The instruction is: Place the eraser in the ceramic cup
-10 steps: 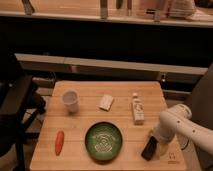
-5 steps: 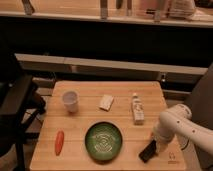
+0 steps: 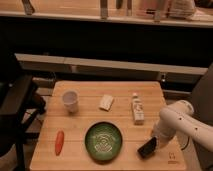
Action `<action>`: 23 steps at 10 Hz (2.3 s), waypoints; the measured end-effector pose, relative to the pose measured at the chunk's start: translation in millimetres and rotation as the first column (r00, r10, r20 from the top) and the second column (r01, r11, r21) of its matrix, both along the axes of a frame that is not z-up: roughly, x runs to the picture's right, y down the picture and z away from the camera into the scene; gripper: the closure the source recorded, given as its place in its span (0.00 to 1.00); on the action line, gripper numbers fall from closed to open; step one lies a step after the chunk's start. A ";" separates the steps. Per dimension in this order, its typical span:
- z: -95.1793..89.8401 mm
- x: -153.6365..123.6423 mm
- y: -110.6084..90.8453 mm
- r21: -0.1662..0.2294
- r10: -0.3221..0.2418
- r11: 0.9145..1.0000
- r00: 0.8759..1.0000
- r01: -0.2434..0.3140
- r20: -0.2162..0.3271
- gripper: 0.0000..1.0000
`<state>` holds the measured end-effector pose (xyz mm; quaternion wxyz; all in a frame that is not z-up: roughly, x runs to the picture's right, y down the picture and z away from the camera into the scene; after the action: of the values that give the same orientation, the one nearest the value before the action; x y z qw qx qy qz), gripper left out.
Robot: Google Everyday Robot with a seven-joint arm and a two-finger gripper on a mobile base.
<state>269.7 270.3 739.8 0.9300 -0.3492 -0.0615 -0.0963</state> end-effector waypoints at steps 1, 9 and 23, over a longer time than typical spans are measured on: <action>-2.9 -3.5 -7.2 0.004 -0.008 1.000 1.000 0.008 0.001 0.95; -18.1 -44.6 -52.0 0.028 -0.051 0.998 0.999 0.051 0.018 0.95; -8.7 -96.9 -136.2 0.098 -0.144 0.985 0.989 0.142 0.019 0.95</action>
<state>172.8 134.0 731.1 0.9356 -0.3063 -0.0437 -0.1703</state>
